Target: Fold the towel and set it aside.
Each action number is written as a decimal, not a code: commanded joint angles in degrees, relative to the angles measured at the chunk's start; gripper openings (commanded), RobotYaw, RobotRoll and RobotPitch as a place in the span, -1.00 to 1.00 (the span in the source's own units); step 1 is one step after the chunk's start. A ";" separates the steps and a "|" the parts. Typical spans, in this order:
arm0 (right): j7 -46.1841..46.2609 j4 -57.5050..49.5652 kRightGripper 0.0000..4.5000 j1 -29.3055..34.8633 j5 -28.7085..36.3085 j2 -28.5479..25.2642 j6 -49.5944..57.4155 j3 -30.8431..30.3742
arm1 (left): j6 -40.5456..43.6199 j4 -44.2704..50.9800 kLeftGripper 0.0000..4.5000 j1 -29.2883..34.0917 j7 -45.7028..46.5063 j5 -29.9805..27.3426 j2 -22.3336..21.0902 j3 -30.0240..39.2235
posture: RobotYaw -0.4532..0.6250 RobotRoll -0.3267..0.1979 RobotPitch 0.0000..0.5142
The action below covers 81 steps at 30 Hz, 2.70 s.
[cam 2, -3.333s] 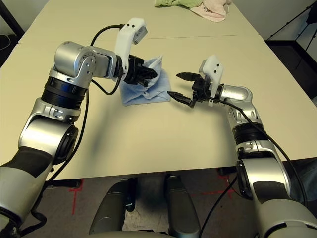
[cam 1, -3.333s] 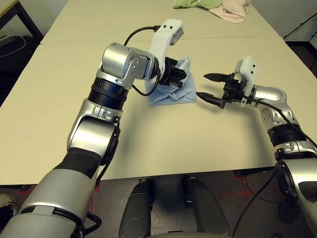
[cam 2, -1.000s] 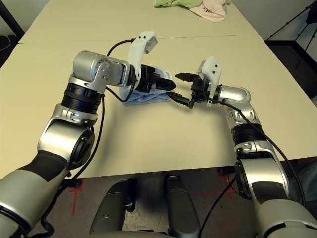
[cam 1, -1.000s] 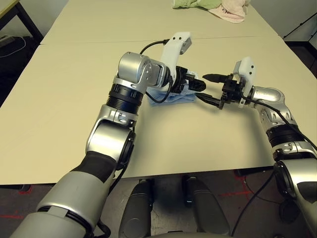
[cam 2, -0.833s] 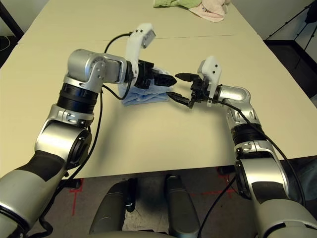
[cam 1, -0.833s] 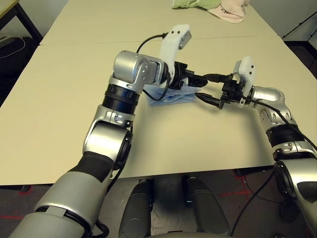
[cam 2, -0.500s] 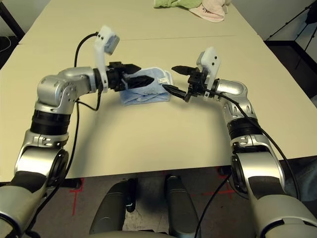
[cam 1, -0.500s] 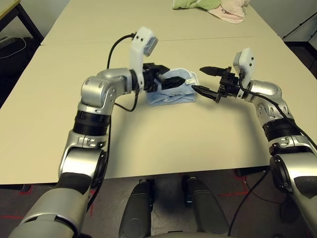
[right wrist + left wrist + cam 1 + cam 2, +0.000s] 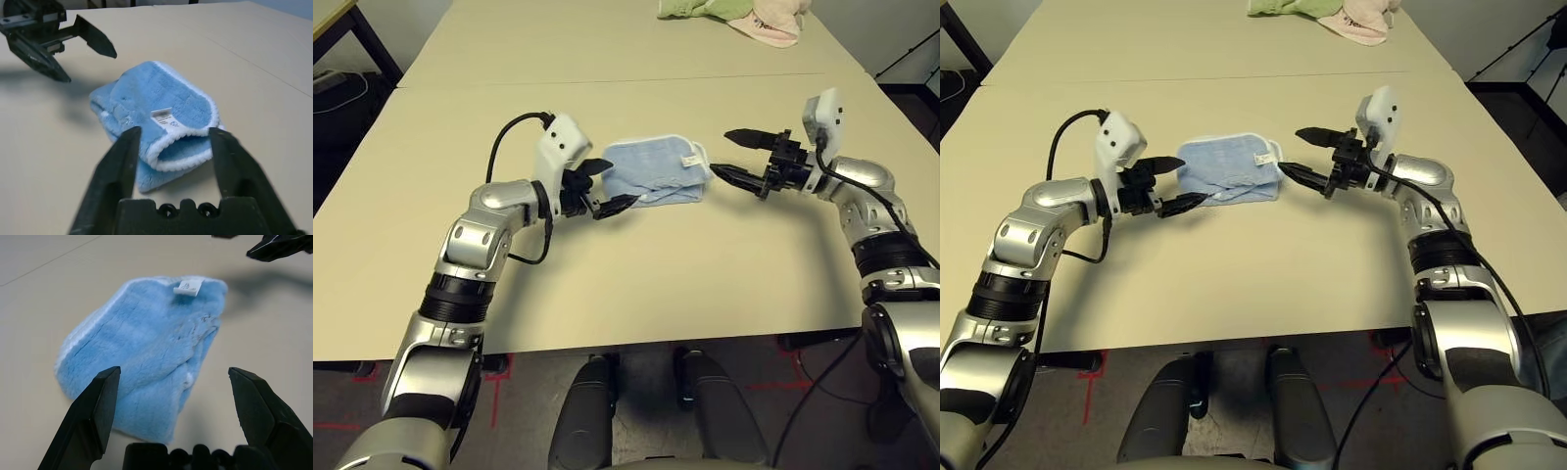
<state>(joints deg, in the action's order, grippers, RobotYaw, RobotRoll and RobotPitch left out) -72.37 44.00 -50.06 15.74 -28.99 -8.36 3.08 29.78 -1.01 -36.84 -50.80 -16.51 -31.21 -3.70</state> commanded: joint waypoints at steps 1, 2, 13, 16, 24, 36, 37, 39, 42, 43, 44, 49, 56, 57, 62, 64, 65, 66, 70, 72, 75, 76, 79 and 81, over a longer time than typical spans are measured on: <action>-1.25 0.60 -0.28 1.46 -0.08 -0.54 -0.45 0.21 | 1.49 2.78 1.00 2.03 -2.25 -2.34 -1.63 0.92 | -0.08 0.25 -0.36; -1.42 0.57 -0.45 1.57 -0.09 -0.57 -0.48 0.23 | 1.84 3.25 1.00 2.31 -2.38 -2.71 -1.88 1.16 | -0.08 0.25 -0.37; -1.68 3.44 -0.99 -1.34 -0.81 0.21 -1.60 0.05 | 1.75 4.28 1.00 3.82 -3.24 -3.49 -3.09 1.02 | -0.05 0.25 -0.39; -1.61 3.53 -0.99 -1.46 -0.81 0.72 -1.82 -0.06 | 1.72 3.52 1.00 2.95 -3.78 -3.27 -3.19 0.70 | -0.05 0.25 -0.39; -1.43 1.85 -1.00 -0.68 -0.43 1.37 -1.20 0.23 | -1.97 -0.78 -0.11 -0.15 -5.86 -2.59 -2.41 0.13 | -0.08 0.25 -0.38; 1.30 6.84 -1.00 -6.78 -1.96 5.20 -2.94 -0.34 | -4.46 -7.29 -0.94 -4.77 -9.02 -1.78 -2.27 0.03 | -0.06 0.25 -0.35; 2.23 8.29 -1.00 -7.89 -2.88 6.02 -3.66 -0.80 | -5.04 -8.58 -0.94 -5.66 -8.87 -1.23 -1.83 -0.34 | -0.04 0.25 -0.34; 4.36 11.17 -1.00 -9.42 -5.71 6.90 -5.80 -2.19 | -5.96 -10.78 -0.94 -7.32 -8.80 -0.35 -1.00 -1.08 | -0.03 0.25 -0.33; 6.72 15.08 -1.00 -11.16 -9.30 8.12 -8.02 -4.12 | -7.22 -14.53 -0.94 -10.14 -9.13 0.87 0.93 -2.35 | 0.00 0.25 -0.30; 7.41 16.22 -1.00 -11.63 -10.27 8.60 -8.52 -4.71 | -7.91 -15.96 -0.94 -11.09 -9.49 1.42 1.62 -3.02 | 0.01 0.25 -0.29; 8.54 17.35 -1.00 -12.08 -11.39 9.07 -8.87 -5.31 | -8.55 -17.67 -0.94 -12.16 -9.76 1.94 2.46 -3.56 | 0.01 0.25 -0.29; 11.79 21.10 -1.00 -13.24 -15.03 10.01 -8.78 -7.10 | -11.18 -26.57 -0.94 -17.63 -11.19 4.09 6.59 -5.73 | 0.02 0.25 -0.24; 15.01 22.57 -1.00 -13.17 -18.95 10.03 -6.25 -8.82 | -12.78 -38.58 -0.94 -22.59 -10.51 7.48 10.99 -6.93 | -0.02 0.25 -0.21; 15.90 22.66 -1.00 -13.17 -19.44 10.27 -5.70 -9.00 | -12.74 -40.25 -0.94 -22.80 -10.32 8.34 11.13 -7.32 | -0.03 0.25 -0.20; 19.23 23.24 -1.00 -13.24 -21.83 11.22 -3.54 -10.40 | -12.52 -46.26 -0.94 -22.57 -9.56 12.52 10.82 -9.01 | -0.04 0.25 -0.17; 20.46 23.72 -1.00 -13.38 -22.86 11.44 -2.79 -10.89 | -12.11 -47.68 -0.94 -22.01 -8.92 14.03 10.46 -9.55 | -0.04 0.25 -0.16; 20.83 23.90 -1.00 -13.49 -23.34 11.56 -2.34 -11.14 | -12.09 -48.19 -0.94 -21.69 -8.59 14.61 10.29 -9.62 | -0.04 0.25 -0.16; 20.81 24.01 -1.00 -13.57 -23.85 11.62 -1.97 -11.49 | -11.77 -48.63 -0.94 -21.41 -7.92 14.99 10.13 -9.41 | -0.04 0.25 -0.16; 21.02 24.81 -1.00 -13.76 -25.83 11.26 -1.49 -13.01 | -11.32 -48.44 -0.94 -20.20 -6.51 15.72 8.57 -8.59 | -0.04 0.25 -0.15; 20.80 25.21 -1.00 -13.81 -26.32 10.94 -0.99 -13.32 | -10.56 -47.23 -0.94 -19.55 -6.48 15.37 7.44 -7.94 | -0.03 0.25 -0.13; 20.57 25.48 -1.00 -13.65 -26.95 10.40 -0.86 -13.74 | -9.35 -45.33 -0.94 -18.43 -6.78 14.79 5.89 -7.06 | -0.02 0.25 -0.12; 20.68 25.57 -1.00 -13.58 -27.09 10.21 -0.88 -13.84 | -8.85 -44.37 -0.94 -17.96 -6.97 14.65 5.37 -6.80 | -0.02 0.25 -0.12; 20.51 25.51 -1.00 -13.39 -27.10 9.79 -1.12 -13.91 | -7.11 -41.09 -0.94 -16.33 -7.35 14.12 4.06 -6.10 | -0.02 0.25 -0.12; 19.83 25.19 -1.00 -13.50 -26.51 9.65 -1.46 -13.54 | -5.95 -38.96 -0.94 -15.62 -7.17 13.54 3.51 -5.33 | -0.02 0.25 -0.12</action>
<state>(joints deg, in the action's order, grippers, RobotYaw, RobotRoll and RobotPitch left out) -51.66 67.27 -64.78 -9.81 -18.28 -10.72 -9.97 21.97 -40.70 -54.25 -58.16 -3.30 -26.93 -9.12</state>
